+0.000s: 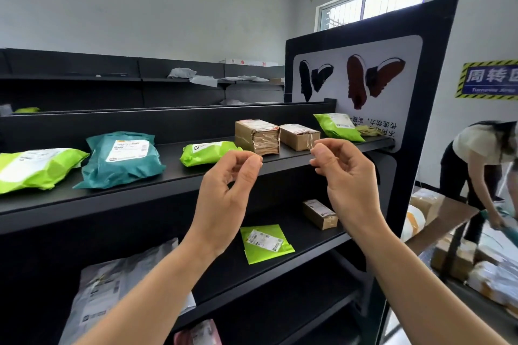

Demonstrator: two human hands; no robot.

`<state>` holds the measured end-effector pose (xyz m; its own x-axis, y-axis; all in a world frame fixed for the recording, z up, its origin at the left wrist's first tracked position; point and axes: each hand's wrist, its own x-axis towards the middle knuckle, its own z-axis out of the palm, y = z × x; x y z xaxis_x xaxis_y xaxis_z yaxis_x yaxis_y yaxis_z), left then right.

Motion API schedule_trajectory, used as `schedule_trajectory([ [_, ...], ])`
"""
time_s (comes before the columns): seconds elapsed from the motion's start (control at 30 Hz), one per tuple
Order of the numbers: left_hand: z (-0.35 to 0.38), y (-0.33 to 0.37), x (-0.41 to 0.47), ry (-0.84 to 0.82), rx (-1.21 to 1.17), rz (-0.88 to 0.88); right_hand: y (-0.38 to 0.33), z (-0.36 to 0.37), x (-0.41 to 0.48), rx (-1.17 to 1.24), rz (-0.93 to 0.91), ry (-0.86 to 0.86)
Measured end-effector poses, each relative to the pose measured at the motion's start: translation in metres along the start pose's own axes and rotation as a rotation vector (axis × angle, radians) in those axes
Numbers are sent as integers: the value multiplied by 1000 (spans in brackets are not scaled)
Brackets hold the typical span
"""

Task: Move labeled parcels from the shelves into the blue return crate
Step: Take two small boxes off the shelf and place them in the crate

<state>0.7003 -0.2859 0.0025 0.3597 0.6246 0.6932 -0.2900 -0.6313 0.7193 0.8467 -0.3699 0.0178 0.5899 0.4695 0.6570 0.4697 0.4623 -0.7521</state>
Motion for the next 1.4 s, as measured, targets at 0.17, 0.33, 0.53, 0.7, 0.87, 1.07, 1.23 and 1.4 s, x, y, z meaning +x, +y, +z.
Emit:
schedule_trajectory([
  [0.17,17,-8,10,18,43,-39,17,1,19,25,-5,-33],
  [0.33,18,-24,33,42,76,-68,41,20,34,4,6,-60],
  [0.53,16,-52,79,36,96,-55,62,42,68,-48,-26,-20],
  [0.7,23,-81,112,-8,108,-47,83,50,98,-118,-25,49],
  [0.87,40,-108,141,19,192,-127,114,42,129,-238,14,118],
  [1.07,60,-130,166,25,327,-224,161,26,176,-380,122,133],
  [1.23,73,-146,184,109,422,-280,190,19,205,-517,204,95],
  [1.4,81,-164,210,238,371,-556,218,22,226,-612,363,12],
])
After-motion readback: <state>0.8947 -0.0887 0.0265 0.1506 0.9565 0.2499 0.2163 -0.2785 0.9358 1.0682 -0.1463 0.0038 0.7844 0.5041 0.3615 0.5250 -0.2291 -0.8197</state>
